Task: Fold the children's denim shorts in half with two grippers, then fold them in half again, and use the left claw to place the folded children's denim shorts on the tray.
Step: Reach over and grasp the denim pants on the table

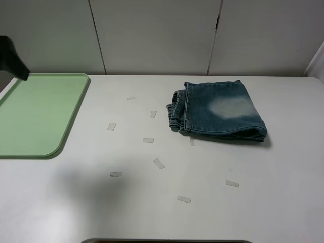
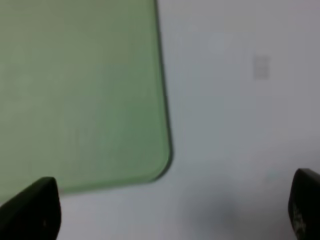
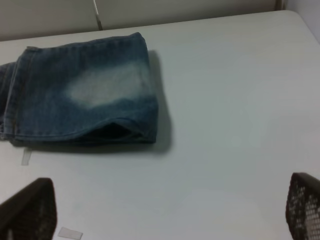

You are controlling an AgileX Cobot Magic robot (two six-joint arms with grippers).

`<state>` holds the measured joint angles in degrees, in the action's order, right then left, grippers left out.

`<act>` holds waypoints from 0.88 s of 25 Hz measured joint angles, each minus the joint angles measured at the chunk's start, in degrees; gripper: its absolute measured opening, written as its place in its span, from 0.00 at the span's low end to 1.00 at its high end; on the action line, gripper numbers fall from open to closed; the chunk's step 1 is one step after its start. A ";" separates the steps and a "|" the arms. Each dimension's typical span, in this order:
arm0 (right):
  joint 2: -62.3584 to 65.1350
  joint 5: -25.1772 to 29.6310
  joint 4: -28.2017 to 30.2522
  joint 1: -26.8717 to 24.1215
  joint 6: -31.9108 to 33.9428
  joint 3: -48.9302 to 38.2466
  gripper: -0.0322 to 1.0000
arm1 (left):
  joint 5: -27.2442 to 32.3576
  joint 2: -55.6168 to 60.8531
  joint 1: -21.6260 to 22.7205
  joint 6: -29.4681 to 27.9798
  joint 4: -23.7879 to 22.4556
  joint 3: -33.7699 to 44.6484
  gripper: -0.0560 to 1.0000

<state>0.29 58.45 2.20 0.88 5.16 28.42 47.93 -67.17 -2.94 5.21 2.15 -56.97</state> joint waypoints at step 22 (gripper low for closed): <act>0.00 0.00 0.00 0.00 0.00 0.00 0.70 | -18.42 -33.19 -30.27 -3.97 11.88 -12.63 0.90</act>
<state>0.29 58.45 2.20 0.88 5.16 28.42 29.52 -100.37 -33.22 1.23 14.03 -69.60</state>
